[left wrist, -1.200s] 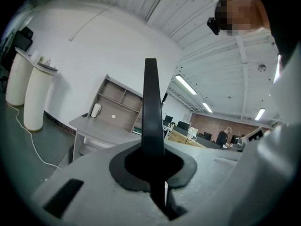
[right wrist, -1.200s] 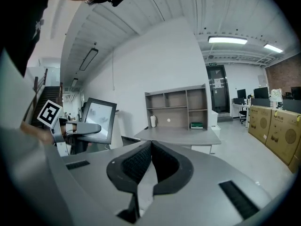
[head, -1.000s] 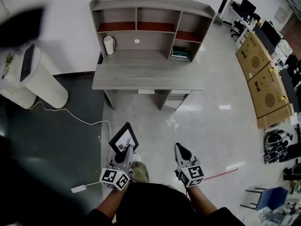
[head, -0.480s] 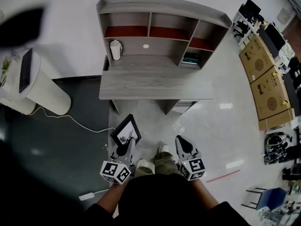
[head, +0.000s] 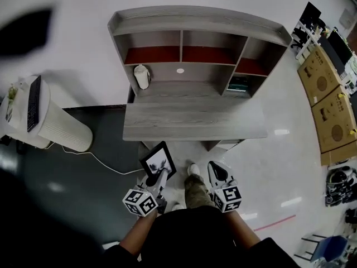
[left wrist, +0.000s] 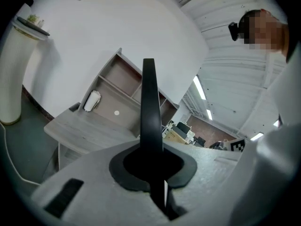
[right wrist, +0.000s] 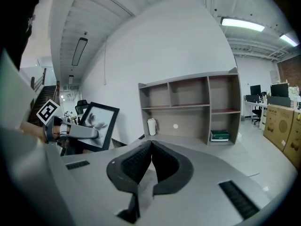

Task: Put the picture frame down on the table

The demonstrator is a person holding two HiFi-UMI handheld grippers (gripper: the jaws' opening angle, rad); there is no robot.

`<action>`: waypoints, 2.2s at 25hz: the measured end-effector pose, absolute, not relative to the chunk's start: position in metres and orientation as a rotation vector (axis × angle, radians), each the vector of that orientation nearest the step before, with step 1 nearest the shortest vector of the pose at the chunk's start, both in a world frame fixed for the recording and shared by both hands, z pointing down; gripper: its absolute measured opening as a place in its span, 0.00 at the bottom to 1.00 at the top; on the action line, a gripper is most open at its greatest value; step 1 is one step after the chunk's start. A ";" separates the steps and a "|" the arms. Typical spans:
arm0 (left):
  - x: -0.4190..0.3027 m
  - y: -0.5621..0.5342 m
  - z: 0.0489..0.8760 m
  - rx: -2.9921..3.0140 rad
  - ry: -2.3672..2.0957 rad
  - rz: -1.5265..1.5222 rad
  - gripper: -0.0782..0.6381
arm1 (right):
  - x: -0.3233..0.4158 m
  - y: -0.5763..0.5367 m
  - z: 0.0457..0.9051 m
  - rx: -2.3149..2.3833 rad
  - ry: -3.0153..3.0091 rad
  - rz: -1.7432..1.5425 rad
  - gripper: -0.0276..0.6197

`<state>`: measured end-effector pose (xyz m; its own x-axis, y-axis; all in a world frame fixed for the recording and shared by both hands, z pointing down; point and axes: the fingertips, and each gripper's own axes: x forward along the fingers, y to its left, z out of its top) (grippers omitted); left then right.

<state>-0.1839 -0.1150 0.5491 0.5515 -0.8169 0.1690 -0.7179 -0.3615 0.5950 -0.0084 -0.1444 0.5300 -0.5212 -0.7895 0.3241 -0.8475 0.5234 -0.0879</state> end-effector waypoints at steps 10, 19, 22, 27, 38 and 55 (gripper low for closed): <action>-0.102 -0.295 0.624 1.936 -1.037 -0.065 0.15 | 0.031 -0.315 0.551 1.287 -2.540 0.437 0.06; -0.034 -0.413 0.732 1.780 -0.863 0.042 0.15 | 0.080 -0.417 0.610 1.296 -2.443 0.542 0.06; -0.023 -0.435 0.767 1.736 -0.830 0.074 0.15 | 0.088 -0.430 0.638 1.257 -2.382 0.530 0.06; -0.025 -0.465 0.811 1.675 -0.869 0.117 0.15 | 0.100 -0.445 0.638 1.288 -2.356 0.510 0.06; -0.032 -0.492 0.841 1.585 -1.048 0.245 0.49 | 0.130 -0.461 0.633 1.359 -2.328 0.472 0.06; -0.092 -0.428 0.685 1.959 -1.300 0.100 0.48 | 0.092 -0.409 0.579 1.418 -2.449 0.524 0.06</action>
<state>-0.0921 -0.4284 0.6853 0.4768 -0.7537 0.4523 -0.8140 -0.1844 0.5508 0.0918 -0.4092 0.5791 -0.4882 -0.7767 0.3981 -0.8716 0.4575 -0.1761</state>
